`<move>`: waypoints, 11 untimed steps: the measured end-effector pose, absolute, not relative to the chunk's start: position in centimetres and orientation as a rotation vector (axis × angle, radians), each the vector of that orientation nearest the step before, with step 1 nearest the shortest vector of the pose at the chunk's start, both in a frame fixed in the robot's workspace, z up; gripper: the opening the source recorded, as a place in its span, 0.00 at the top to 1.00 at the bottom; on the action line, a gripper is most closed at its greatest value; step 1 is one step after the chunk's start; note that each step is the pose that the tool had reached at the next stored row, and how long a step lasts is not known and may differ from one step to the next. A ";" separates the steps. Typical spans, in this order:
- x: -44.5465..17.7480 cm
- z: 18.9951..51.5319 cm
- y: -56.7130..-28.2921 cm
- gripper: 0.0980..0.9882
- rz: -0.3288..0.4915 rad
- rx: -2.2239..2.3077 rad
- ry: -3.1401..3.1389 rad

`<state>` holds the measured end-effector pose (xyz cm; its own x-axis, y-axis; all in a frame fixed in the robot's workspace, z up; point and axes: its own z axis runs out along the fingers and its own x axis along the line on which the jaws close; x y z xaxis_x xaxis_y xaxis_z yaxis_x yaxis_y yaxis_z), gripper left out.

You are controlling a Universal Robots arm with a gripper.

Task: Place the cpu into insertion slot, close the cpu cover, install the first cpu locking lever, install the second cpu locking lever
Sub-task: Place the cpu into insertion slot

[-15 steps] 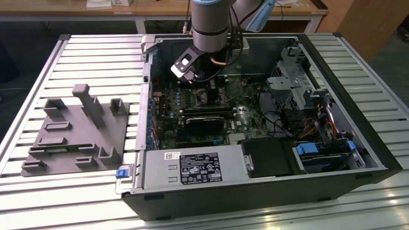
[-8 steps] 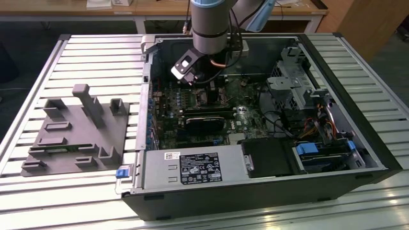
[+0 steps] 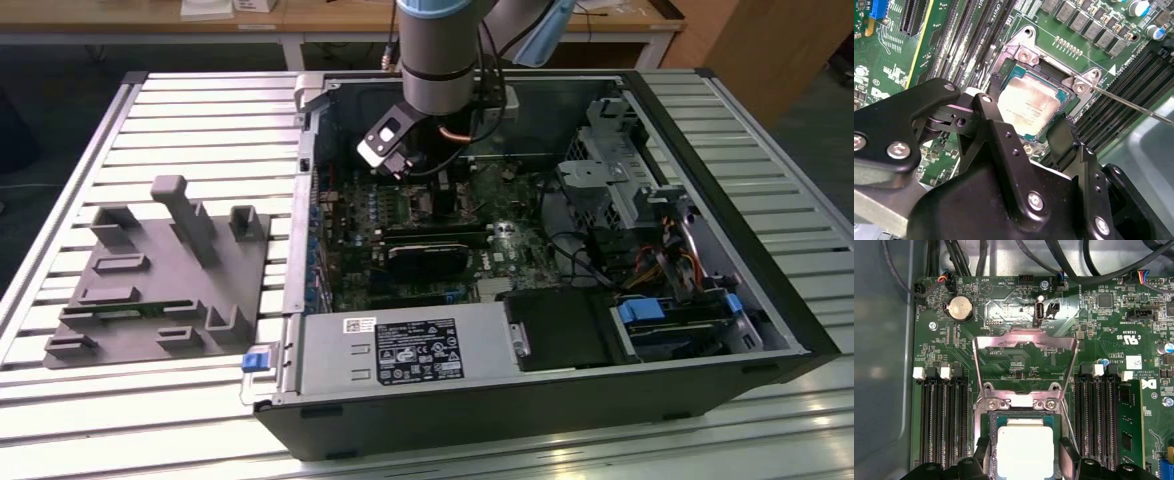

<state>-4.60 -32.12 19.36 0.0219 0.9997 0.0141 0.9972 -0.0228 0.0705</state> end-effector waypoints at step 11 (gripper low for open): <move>-4.6 19.3 -32.1 0.48 0.092 2.216 2.167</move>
<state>-4.61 -32.12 19.31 0.0219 0.9997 0.0136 0.9972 -0.0228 0.0706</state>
